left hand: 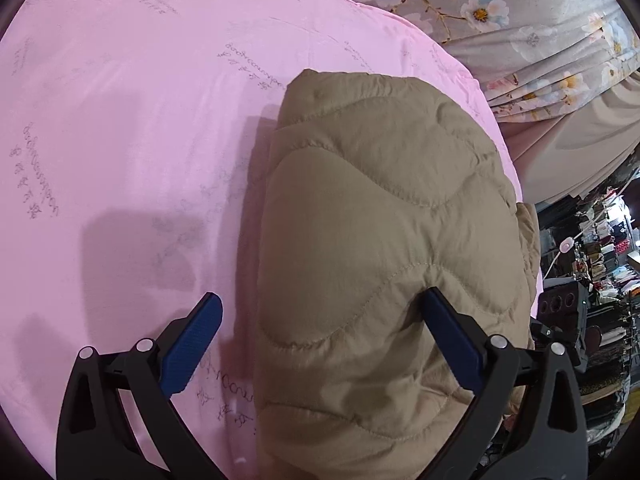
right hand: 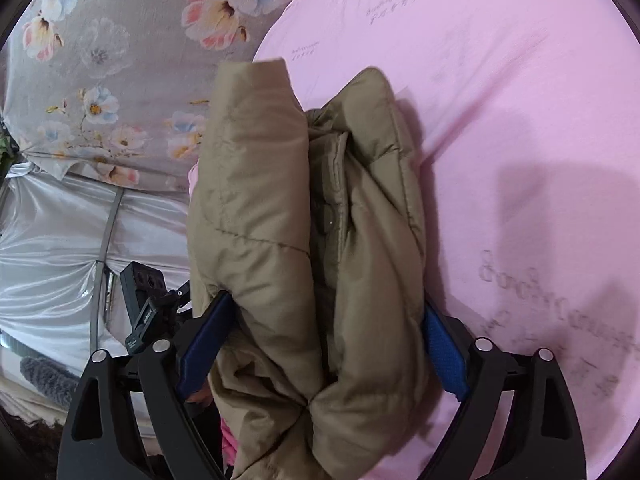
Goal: Fold large clothes
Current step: 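Open both grippers and release the folded jacket, then grip the khaki jacket bundle with both grippers and lift it up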
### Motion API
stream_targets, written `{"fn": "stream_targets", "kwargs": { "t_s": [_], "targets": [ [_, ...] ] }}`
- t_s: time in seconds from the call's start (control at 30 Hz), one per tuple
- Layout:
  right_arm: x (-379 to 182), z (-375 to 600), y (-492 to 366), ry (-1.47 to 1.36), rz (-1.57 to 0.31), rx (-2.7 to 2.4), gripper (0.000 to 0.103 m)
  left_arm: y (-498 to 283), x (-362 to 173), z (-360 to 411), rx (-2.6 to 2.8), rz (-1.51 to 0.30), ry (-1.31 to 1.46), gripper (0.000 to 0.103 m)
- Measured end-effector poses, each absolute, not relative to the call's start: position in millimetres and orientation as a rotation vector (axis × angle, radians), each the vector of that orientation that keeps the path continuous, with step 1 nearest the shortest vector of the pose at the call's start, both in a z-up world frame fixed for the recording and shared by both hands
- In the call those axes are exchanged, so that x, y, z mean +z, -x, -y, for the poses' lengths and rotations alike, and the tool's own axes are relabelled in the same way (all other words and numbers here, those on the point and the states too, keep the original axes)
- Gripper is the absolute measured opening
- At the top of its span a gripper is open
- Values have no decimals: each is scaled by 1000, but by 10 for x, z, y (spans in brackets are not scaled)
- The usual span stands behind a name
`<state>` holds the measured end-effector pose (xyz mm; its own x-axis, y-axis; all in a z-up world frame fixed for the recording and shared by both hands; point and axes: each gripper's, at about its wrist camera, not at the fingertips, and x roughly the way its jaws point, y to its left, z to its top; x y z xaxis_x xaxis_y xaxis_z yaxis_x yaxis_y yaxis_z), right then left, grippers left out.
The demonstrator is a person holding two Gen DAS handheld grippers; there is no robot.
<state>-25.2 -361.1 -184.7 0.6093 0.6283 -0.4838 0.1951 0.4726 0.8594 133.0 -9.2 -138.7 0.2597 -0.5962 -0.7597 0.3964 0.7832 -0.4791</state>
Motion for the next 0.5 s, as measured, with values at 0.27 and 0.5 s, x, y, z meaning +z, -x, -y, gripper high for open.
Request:
{"fn": "stream_targets", "kwargs": {
  "t_s": [0.27, 0.5],
  "targets": [
    [-1856, 3377, 44, -1051, -905, 359, 98, -1433, -1617, 107, -781, -1175, 316, 98],
    [-1813, 3211, -55, -982, -896, 379, 81, -1362, -1673, 229, -840, -1145, 314, 98]
  ]
}}
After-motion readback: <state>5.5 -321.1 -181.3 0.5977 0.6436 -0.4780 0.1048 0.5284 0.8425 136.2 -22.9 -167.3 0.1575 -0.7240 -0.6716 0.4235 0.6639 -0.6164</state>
